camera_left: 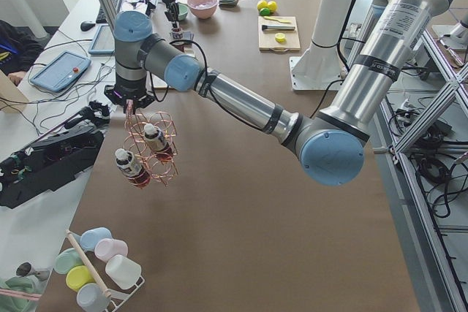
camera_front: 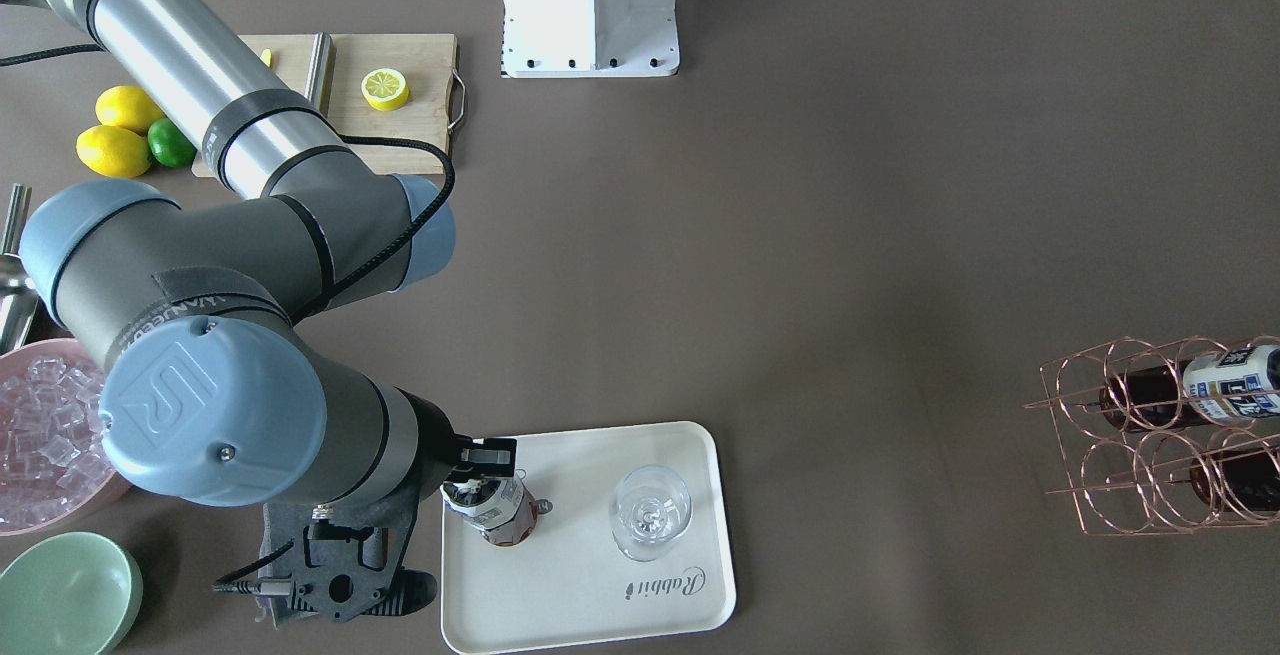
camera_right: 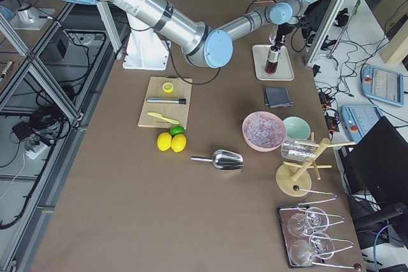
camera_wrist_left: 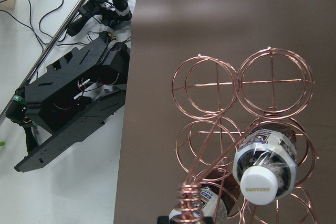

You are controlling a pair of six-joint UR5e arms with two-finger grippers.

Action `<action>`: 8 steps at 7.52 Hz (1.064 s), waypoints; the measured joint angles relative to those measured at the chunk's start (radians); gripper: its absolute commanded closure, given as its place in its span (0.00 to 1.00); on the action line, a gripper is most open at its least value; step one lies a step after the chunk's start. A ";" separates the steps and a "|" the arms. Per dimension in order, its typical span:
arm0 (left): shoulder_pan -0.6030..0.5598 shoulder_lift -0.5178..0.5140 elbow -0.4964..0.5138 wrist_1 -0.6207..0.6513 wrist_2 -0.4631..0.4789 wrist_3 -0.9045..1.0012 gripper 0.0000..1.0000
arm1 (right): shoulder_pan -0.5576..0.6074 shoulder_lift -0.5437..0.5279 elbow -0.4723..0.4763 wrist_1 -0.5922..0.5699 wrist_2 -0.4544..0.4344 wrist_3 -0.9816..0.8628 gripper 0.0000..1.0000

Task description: Take tea from basket to plate

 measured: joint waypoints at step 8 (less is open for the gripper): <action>0.059 -0.060 0.148 -0.121 0.089 0.004 1.00 | 0.048 -0.105 0.261 -0.224 0.000 -0.172 0.00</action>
